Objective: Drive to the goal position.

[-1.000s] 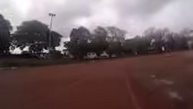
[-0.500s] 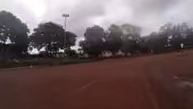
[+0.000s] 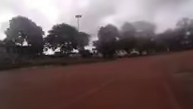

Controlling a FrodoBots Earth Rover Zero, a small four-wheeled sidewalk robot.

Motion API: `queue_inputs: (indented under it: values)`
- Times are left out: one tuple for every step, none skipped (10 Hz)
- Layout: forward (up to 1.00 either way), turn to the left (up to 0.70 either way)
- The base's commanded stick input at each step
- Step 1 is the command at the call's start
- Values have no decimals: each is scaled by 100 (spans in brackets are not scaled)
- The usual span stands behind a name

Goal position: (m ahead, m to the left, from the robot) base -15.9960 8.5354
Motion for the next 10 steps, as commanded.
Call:
queue_inputs:
  values:
    - [50, 52]
    - [50, 52]
    - [50, 52]
    - [50, 52]
    - [50, 52]
    - [50, 52]
    - [50, 52]
    - [50, 52]
    - [50, 52]
    - [50, 52]
